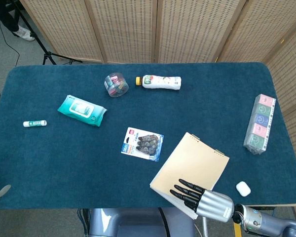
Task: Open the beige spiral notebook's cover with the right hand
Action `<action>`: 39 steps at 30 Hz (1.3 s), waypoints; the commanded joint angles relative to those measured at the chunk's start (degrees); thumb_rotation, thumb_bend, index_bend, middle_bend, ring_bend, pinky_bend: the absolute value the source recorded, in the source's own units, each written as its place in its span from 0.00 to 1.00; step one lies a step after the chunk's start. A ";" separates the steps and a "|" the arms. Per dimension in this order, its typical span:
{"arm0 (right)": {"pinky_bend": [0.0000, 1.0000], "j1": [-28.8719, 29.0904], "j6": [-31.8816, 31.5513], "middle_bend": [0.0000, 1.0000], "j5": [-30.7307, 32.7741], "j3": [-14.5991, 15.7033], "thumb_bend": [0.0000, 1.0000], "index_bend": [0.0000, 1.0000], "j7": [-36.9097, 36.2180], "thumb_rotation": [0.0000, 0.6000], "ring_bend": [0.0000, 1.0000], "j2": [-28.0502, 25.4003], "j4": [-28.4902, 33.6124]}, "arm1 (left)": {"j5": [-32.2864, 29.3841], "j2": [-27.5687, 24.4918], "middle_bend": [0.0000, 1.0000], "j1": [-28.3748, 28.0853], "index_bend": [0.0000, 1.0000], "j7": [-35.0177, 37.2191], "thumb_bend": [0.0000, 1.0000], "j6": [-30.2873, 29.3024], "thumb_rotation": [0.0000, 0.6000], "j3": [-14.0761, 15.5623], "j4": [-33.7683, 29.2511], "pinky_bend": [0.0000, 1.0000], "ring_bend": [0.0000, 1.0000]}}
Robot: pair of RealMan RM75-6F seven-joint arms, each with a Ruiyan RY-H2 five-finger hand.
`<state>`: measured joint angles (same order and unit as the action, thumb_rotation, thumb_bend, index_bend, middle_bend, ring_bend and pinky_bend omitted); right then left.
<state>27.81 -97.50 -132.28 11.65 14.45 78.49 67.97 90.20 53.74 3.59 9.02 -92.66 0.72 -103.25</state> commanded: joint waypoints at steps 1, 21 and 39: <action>0.03 0.38 1.73 0.12 6.03 -2.16 0.78 0.70 -5.16 1.00 0.00 -1.04 3.42 | -0.05 -0.03 0.00 -0.01 0.00 0.04 0.00 0.02 1.00 -0.02 0.00 0.00 0.00; 0.03 4.51 25.49 0.14 48.18 -19.07 0.78 0.70 -21.22 1.00 0.00 -5.94 16.55 | 0.14 -0.20 0.00 0.06 0.00 0.55 0.00 -0.09 1.00 0.07 0.05 0.00 0.00; 0.04 16.84 49.29 0.14 103.57 -35.97 0.78 0.71 -7.35 1.00 0.00 1.11 -1.27 | -1.08 -0.99 0.00 -0.95 0.00 1.20 0.00 2.28 1.00 0.02 -0.30 0.00 0.00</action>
<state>40.94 -53.15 -36.30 -21.25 3.29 76.44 74.23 89.31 52.78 2.72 10.29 -90.51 0.82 -103.46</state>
